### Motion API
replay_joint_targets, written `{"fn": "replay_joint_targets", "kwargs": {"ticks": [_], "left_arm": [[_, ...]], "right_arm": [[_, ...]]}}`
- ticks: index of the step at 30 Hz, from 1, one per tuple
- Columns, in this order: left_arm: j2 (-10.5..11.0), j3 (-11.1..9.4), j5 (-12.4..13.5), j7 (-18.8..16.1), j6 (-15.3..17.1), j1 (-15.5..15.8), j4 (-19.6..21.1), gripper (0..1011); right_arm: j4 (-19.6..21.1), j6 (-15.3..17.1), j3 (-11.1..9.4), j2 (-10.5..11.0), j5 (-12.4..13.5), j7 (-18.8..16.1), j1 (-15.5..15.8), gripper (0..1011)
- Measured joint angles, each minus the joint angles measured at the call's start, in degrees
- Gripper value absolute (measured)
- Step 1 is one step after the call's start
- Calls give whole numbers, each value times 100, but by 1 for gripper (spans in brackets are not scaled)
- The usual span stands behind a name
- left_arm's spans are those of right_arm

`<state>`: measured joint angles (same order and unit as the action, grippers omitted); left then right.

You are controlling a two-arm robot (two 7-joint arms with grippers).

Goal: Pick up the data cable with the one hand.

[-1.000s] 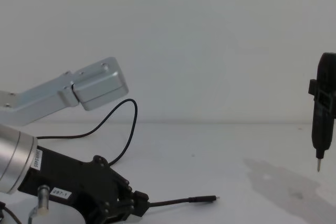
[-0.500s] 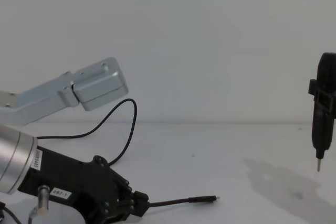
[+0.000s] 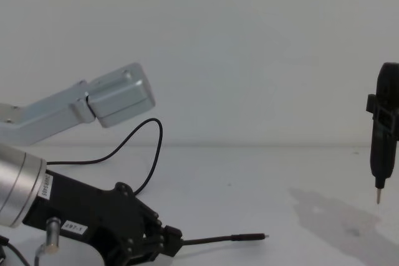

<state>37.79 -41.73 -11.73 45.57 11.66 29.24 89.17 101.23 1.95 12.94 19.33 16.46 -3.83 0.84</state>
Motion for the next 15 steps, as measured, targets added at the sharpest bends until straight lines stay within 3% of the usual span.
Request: {"fn": "replay_joint_targets", "kwargs": {"ticks": [15], "left_arm": [[-1,28,-92,0,-289,51,194,44]], "right_arm": [[160,-255,-72,7,15,-171,1,268]]}}
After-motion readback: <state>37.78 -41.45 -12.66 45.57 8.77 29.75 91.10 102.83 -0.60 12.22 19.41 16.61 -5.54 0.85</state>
